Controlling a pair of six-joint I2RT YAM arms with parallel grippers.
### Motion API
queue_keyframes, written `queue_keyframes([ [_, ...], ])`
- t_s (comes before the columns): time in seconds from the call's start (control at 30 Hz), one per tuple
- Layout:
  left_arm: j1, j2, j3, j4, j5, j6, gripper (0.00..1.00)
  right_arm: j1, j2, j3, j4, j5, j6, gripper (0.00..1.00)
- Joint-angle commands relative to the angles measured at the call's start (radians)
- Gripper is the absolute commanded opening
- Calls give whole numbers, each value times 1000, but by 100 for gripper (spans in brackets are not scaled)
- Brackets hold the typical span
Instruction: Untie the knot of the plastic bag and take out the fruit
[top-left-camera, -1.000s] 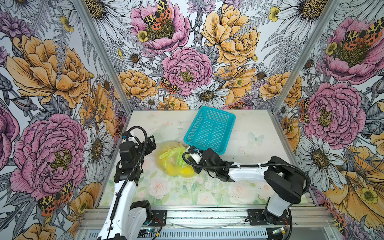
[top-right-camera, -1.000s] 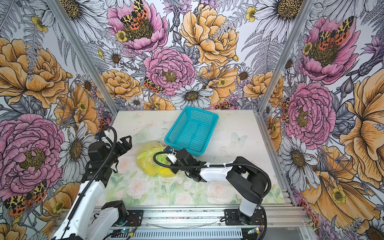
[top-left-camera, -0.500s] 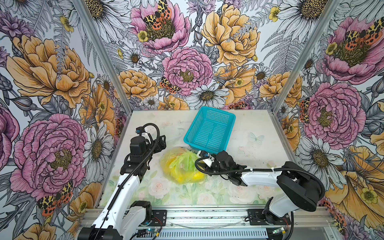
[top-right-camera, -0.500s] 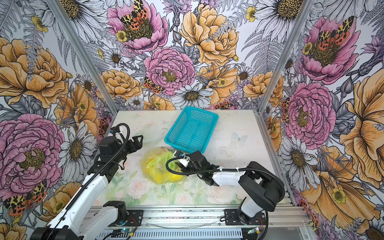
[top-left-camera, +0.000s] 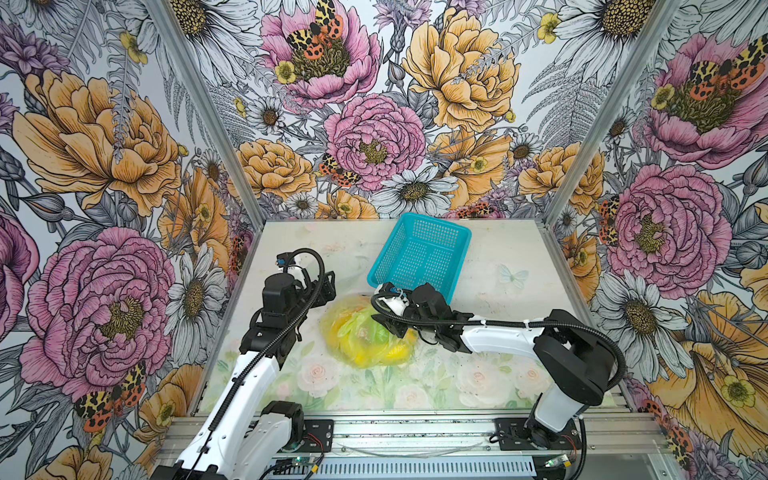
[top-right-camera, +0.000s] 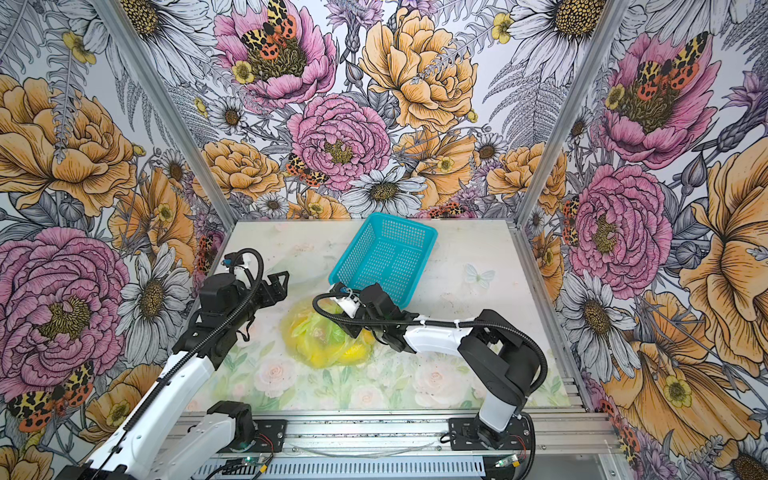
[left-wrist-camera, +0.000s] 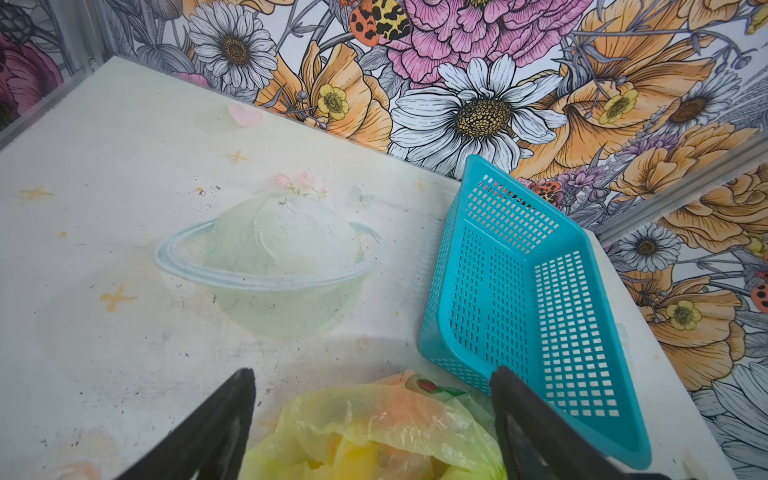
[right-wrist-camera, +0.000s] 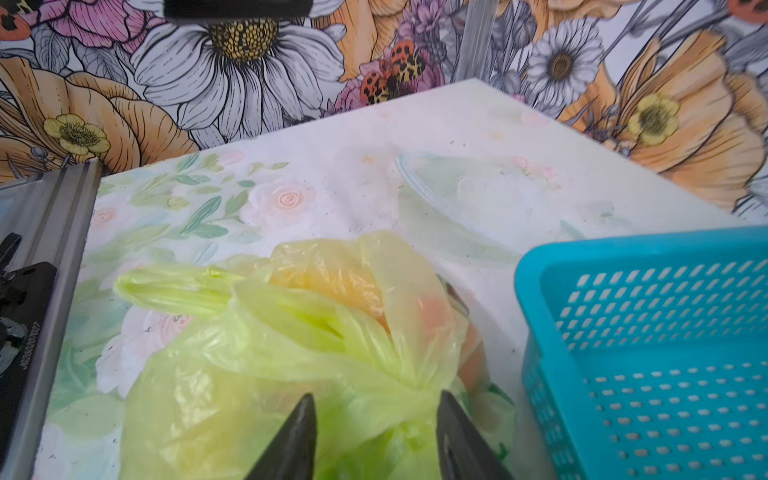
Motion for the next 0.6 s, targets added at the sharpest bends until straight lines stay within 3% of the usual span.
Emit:
queue_keyframes([
  [0.0,-31,-47,-16,-48,-16,-18,90,21,-1,-24,-19,-37,23,25],
  [0.13,-87,-78,-52,-59,-7,-51,91,99,-43,-131,54,-16,-15,11],
  [0.3,-176,-65,-106,-67,-34,-85,91,186,-64,-264,152,126,-46,11],
  [0.4,-209,-47,-137,-67,-24,-105,91,203,-80,-345,232,218,-32,29],
  [0.57,-243,-44,-189,-66,37,-158,90,207,-107,-357,215,315,-9,49],
])
